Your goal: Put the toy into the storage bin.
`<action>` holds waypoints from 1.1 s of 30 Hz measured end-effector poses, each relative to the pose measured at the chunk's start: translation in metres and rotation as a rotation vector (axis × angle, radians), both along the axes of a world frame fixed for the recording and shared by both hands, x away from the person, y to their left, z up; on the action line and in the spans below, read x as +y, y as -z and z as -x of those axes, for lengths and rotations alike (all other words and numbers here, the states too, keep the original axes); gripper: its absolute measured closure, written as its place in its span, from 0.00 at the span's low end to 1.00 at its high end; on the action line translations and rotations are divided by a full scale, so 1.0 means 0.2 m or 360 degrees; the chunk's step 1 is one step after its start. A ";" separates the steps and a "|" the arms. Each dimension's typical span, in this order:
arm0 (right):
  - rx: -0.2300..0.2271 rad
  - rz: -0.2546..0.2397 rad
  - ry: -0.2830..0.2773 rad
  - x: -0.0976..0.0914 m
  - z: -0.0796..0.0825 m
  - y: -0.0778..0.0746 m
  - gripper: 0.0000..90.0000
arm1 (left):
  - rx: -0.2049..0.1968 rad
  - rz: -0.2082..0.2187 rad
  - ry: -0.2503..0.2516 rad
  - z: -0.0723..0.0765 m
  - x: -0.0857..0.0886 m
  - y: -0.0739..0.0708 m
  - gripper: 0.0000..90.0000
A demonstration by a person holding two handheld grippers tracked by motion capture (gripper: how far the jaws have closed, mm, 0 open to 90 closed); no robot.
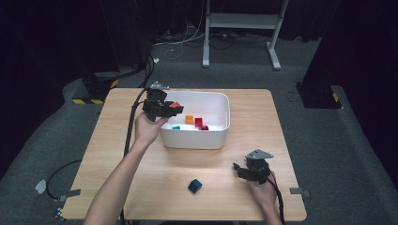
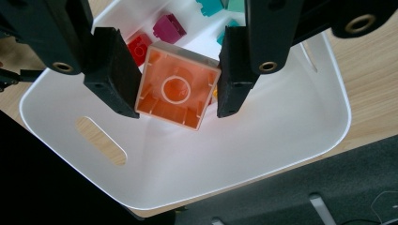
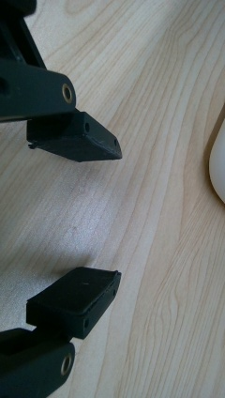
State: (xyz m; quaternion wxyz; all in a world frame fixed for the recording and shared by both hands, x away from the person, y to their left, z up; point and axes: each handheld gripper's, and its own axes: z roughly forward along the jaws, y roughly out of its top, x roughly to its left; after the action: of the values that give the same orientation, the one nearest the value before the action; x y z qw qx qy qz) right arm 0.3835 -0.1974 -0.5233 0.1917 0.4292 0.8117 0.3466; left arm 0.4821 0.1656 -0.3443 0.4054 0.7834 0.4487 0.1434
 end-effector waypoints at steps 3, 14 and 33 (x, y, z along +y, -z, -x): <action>0.0000 0.0000 0.0000 0.00 0.00 0.00 0.39 | 0.0024 0.0000 0.0007 -0.01 0.00 0.02 0.52; 0.0001 0.0000 0.0000 0.00 0.00 0.00 0.39 | -0.0014 -0.0005 0.0022 0.04 0.02 0.01 0.43; -0.0001 -0.0001 -0.0001 0.00 0.00 0.00 0.39 | -0.0136 0.0077 0.0113 0.28 0.04 0.00 0.40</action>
State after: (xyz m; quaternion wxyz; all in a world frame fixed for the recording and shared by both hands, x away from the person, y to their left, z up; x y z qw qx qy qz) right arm 0.3835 -0.1973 -0.5233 0.1916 0.4290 0.8117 0.3470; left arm 0.4266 0.1743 -0.3444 0.4478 0.7820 0.4063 0.1513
